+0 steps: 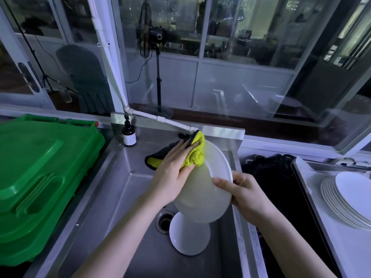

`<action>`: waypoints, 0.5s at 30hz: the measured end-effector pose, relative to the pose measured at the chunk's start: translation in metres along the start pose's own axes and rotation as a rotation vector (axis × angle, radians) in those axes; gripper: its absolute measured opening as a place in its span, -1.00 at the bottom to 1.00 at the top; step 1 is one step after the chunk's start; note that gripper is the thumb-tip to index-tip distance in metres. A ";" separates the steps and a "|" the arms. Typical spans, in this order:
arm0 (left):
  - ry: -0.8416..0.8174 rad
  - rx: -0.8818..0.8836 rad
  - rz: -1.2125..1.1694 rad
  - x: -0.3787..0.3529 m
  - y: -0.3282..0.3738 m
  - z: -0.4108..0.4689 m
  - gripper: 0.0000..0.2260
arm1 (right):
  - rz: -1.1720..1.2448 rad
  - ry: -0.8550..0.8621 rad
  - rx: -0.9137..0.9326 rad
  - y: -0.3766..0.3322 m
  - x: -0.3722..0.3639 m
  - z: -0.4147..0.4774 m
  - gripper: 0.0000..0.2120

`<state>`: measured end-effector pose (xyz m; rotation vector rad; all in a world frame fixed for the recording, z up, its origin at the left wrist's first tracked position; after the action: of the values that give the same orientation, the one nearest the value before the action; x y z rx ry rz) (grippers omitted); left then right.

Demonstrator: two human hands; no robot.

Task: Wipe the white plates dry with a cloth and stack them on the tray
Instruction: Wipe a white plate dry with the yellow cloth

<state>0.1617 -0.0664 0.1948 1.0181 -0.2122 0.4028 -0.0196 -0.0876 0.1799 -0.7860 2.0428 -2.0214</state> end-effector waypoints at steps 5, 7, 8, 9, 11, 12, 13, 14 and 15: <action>0.183 0.323 -0.143 0.009 -0.050 -0.045 -0.68 | 0.195 0.072 0.010 -0.006 0.022 0.001 -0.75; 0.190 0.338 -0.210 -0.004 -0.048 -0.064 -0.68 | 0.271 0.122 -0.011 -0.006 0.027 0.005 -0.79; 0.179 0.301 -0.229 -0.013 -0.039 -0.070 -0.62 | 0.317 0.148 -0.028 -0.004 0.027 0.007 -0.80; 0.165 0.241 -0.229 -0.020 -0.030 -0.072 -0.55 | 0.369 0.177 -0.047 -0.003 0.026 0.010 -0.81; 0.142 0.158 -0.202 -0.031 -0.021 -0.070 -0.48 | 0.462 0.228 -0.084 0.002 0.021 0.013 -0.83; 0.141 0.150 -0.192 -0.032 -0.022 -0.068 -0.48 | 0.487 0.243 -0.099 0.004 0.019 0.014 -0.82; 0.149 0.160 -0.186 -0.030 -0.026 -0.066 -0.49 | 0.500 0.246 -0.108 0.006 0.018 0.013 -0.83; 0.164 0.183 -0.177 -0.027 -0.031 -0.065 -0.51 | 0.506 0.241 -0.111 0.007 0.017 0.013 -0.83; 0.186 0.223 -0.165 -0.024 -0.036 -0.064 -0.52 | 0.509 0.237 -0.111 0.007 0.017 0.012 -0.82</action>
<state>0.1546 -0.0336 0.1250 1.2005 0.0853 0.3738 -0.0304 -0.1064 0.1764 -0.0176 2.2023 -1.7828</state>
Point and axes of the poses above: each hand's wrist, its own z-axis towards the middle knuckle, its own x-axis out of the back of the hand, y = z × x, the point moved 6 cm from there along z, towards the middle knuckle, and after that the axes turned 15 degrees about -z, right-handed, at the moved point
